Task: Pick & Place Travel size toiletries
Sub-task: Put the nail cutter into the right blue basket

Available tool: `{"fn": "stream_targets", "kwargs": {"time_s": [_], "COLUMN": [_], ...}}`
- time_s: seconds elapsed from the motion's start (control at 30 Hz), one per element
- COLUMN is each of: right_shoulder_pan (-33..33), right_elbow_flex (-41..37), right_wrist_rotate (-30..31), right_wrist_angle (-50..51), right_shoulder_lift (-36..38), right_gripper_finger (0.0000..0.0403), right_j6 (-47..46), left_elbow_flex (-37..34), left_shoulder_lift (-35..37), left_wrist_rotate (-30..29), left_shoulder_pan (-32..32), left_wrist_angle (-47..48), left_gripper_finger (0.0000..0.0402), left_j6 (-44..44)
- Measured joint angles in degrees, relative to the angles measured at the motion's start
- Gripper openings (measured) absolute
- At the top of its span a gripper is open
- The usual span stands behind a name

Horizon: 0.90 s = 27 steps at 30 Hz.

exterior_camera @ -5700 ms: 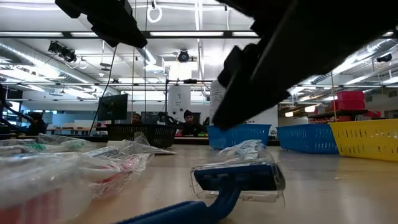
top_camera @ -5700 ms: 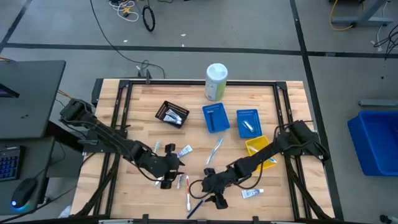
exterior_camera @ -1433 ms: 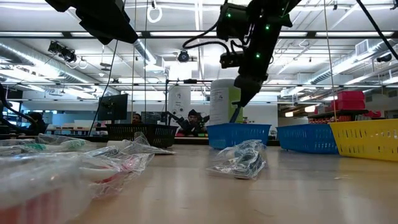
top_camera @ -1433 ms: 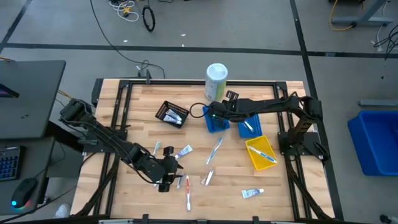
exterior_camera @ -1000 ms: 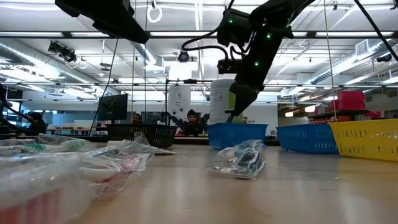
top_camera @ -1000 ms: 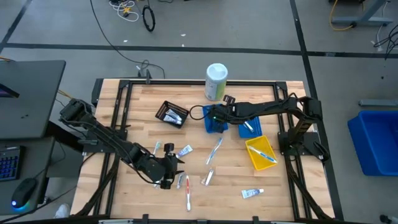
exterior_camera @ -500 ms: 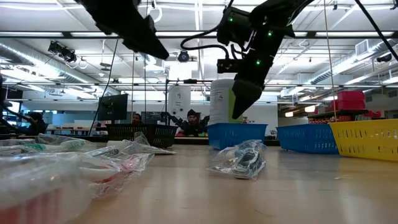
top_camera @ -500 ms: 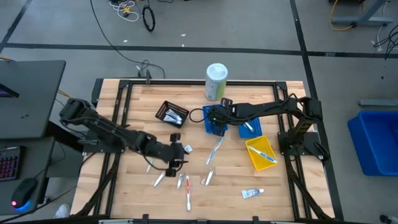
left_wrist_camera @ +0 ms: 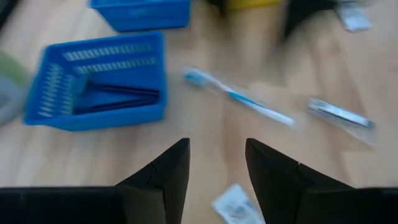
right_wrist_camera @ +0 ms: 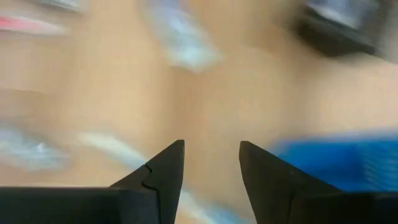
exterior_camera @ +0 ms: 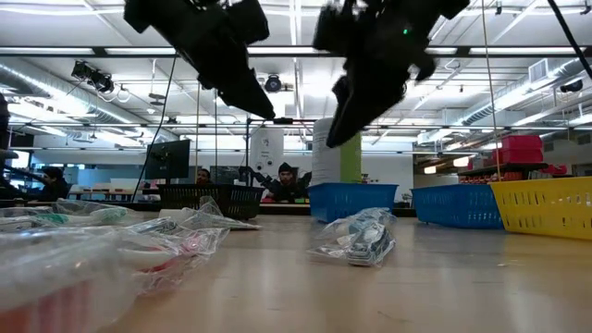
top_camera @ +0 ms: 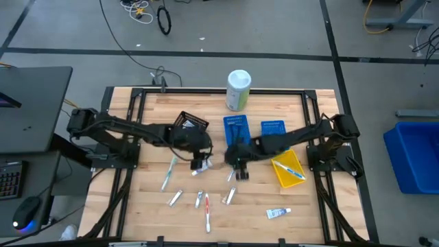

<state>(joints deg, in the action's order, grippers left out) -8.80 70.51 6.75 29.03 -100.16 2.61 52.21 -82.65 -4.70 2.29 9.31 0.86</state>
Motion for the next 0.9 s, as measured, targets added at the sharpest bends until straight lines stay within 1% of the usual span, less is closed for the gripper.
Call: {"fn": "stream_targets", "kwargs": {"time_s": [0.03,0.1,0.13,0.2,0.4,0.5,0.53,0.6,0.7,0.77,0.9], "right_shoulder_pan": [-1.0,-3.0,-4.0,-6.0,-9.1,-10.6,-11.1,-11.6,-11.5,-11.6,-11.5], "right_elbow_flex": [-0.6,-2.4,-3.6,-6.0,-12.7,-15.4,-15.8,-15.9,-15.9,-15.9,-15.7], "right_wrist_rotate": [-5.0,-12.8,-15.3,-17.3,-17.3,-16.9,-15.8,-14.3,-14.6,-13.4,-11.9], "right_wrist_angle": [-2.7,-7.7,-10.9,-17.2,-22.6,-29.0,-30.8,-34.2,-37.2,-37.6,-37.8], "right_shoulder_lift": [0.0,-0.2,-0.2,-0.2,-1.4,-3.4,-4.3,-6.3,-9.5,-11.2,-12.0], "right_gripper_finger": [0.0165,0.0168,0.0170,0.0177,0.0215,0.0226,0.0227,0.0226,0.0217,0.0211,0.0193], "right_j6": [0.7,1.6,1.8,1.7,-1.1,0.8,1.2,1.3,1.3,1.7,1.5], "left_elbow_flex": [0.0,0.0,0.0,0.0,0.0,0.0,0.0,0.0,0.0,0.0,0.0], "left_shoulder_lift": [0.0,0.0,0.0,0.0,0.0,0.0,0.0,0.0,0.0,0.0,0.0], "left_wrist_rotate": [0.0,-0.1,-0.1,-0.1,-0.1,-0.1,-0.1,-0.1,-0.1,-0.1,-0.1], "left_shoulder_pan": [-1.0,-2.9,-3.8,-5.1,-6.7,-6.7,-6.7,-6.7,-6.7,-6.7,-6.7], "left_wrist_angle": [-0.3,-1.2,-1.9,-3.1,-3.4,-3.5,-3.7,-4.2,-4.3,-4.3,-4.3], "left_gripper_finger": [0.0164,0.0164,0.0164,0.0164,0.0164,0.0164,0.0164,0.0164,0.0164,0.0164,0.0164], "left_j6": [-0.3,-0.7,-0.5,0.5,1.9,1.7,1.7,1.7,1.7,1.7,0.1]}}
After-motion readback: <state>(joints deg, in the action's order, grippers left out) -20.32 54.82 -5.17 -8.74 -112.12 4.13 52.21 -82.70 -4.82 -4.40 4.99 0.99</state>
